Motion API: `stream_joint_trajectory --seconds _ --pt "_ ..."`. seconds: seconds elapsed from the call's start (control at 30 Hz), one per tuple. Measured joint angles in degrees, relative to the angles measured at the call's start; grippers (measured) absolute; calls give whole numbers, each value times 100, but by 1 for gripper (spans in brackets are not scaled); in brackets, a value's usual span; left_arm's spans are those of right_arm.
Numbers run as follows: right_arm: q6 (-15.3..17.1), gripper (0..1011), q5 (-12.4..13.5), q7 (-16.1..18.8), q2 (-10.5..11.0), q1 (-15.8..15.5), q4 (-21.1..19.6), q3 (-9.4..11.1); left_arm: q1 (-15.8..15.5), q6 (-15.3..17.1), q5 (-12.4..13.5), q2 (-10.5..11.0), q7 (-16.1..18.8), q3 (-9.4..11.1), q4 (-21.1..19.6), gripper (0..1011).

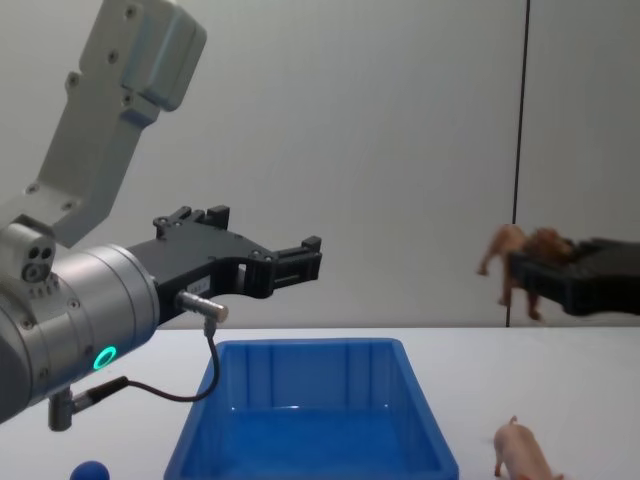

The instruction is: Pick up the two dolls from the table and place them into the box.

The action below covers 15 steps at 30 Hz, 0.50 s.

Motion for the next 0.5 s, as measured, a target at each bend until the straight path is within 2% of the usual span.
stream_joint_trajectory --seconds 0.13,0.23,0.5 --pt "144 424 53 313 -160 257 128 -81 0 0 0 0 0 0 0 1002" --pt "195 424 66 406 -213 339 182 -111 0 0 0 0 0 0 0 1002" --pt "485 440 80 894 -567 782 641 -341 0 0 0 0 0 0 0 1002"
